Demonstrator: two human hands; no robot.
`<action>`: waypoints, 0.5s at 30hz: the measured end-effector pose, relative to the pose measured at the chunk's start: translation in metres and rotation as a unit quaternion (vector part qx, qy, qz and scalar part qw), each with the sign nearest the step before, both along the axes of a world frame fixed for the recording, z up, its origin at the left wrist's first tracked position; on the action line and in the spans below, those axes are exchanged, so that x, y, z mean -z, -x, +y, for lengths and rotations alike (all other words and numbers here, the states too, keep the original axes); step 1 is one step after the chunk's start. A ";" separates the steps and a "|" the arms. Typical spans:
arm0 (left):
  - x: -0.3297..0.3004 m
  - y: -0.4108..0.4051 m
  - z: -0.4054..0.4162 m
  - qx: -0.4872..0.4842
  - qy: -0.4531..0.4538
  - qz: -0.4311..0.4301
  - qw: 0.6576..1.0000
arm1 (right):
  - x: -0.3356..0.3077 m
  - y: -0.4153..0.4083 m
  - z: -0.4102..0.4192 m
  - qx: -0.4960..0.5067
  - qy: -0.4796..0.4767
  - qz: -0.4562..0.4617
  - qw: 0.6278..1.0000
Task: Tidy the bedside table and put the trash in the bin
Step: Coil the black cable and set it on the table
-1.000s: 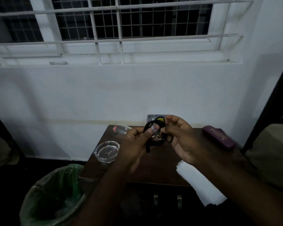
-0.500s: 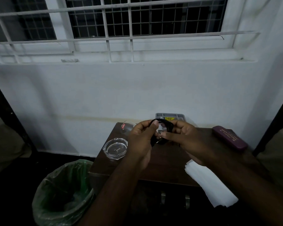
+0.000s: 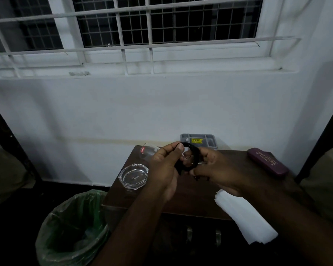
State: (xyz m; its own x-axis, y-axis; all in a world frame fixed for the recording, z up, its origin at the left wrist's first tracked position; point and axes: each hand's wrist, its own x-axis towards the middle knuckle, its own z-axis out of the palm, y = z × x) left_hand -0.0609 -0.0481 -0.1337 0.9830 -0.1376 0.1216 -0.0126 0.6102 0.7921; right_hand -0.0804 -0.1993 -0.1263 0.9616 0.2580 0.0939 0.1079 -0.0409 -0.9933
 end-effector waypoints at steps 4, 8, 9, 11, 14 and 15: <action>0.000 -0.007 0.001 0.010 0.025 -0.010 1.000 | -0.002 -0.002 -0.013 -0.008 -0.084 0.061 0.995; 0.006 -0.007 -0.002 0.031 0.010 0.008 0.999 | 0.003 -0.003 -0.024 0.036 -0.105 0.089 0.990; 0.009 -0.006 -0.004 0.034 -0.010 0.009 0.999 | 0.006 -0.003 -0.026 0.047 -0.111 0.098 0.988; 0.015 -0.002 -0.010 0.028 -0.076 0.008 0.997 | 0.009 -0.003 -0.033 0.070 -0.129 0.114 0.983; 0.026 0.006 -0.022 -0.001 -0.173 0.016 0.985 | 0.013 -0.004 -0.046 0.107 -0.139 0.122 0.977; 0.029 0.008 -0.026 0.002 -0.187 0.017 0.982 | 0.015 -0.004 -0.051 0.125 -0.143 0.123 0.974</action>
